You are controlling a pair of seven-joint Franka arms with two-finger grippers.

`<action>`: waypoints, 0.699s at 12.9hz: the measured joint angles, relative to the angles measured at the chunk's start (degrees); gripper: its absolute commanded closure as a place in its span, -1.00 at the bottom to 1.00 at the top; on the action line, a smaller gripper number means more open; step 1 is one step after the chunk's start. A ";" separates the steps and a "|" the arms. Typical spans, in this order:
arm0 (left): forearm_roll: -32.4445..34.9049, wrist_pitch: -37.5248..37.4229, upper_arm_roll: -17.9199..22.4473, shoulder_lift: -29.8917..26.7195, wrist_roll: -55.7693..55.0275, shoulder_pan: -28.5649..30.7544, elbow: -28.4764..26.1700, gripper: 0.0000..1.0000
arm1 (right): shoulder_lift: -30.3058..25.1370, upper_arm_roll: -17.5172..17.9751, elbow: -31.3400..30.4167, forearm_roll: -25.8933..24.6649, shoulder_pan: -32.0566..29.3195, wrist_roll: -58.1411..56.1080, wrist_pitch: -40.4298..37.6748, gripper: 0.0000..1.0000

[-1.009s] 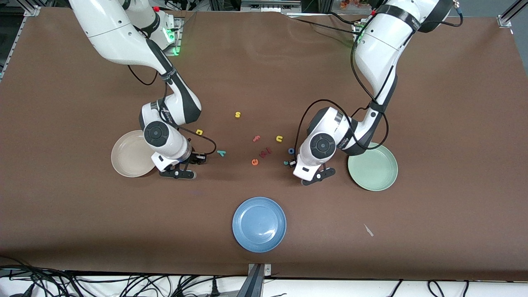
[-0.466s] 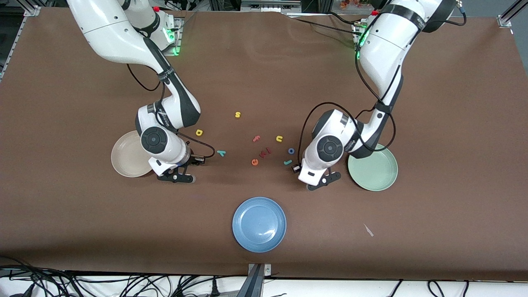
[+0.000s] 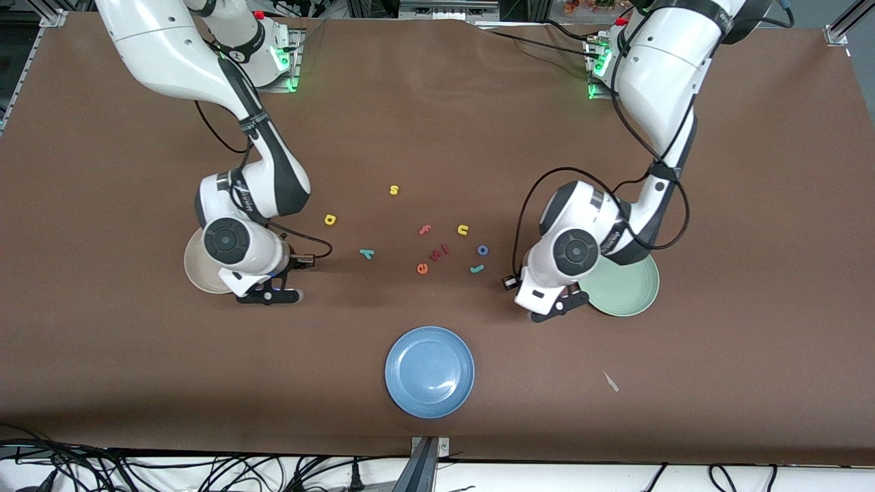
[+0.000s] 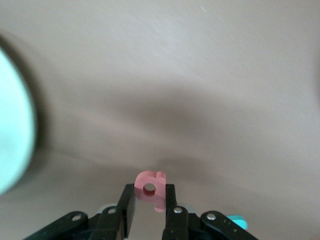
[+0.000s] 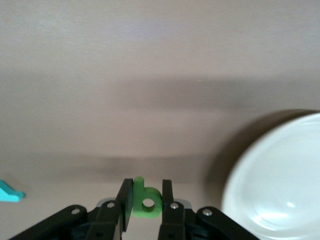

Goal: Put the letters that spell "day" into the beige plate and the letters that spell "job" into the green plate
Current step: 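Carry the b to the beige plate while the left gripper carries a to green plate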

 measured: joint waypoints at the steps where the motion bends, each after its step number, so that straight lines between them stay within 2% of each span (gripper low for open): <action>1: 0.19 -1.88 0.03 -0.57 3.25 1.40 -0.03 0.99 | -1.51 -0.85 -1.36 0.00 0.00 -2.32 -0.41 0.64; 5: 2.75 -9.86 0.51 -1.71 15.33 6.97 -0.30 1.00 | -8.10 -6.51 -9.04 0.02 -0.18 -13.65 -0.52 0.63; 8: 4.47 -11.63 0.67 -1.92 22.73 11.51 -2.66 1.00 | -10.17 -10.79 -14.54 0.06 -0.43 -20.93 3.20 0.61; 9: 4.79 -11.63 0.69 -1.91 24.41 12.76 -3.98 1.00 | -10.55 -11.52 -16.69 0.06 -0.48 -22.34 6.07 0.39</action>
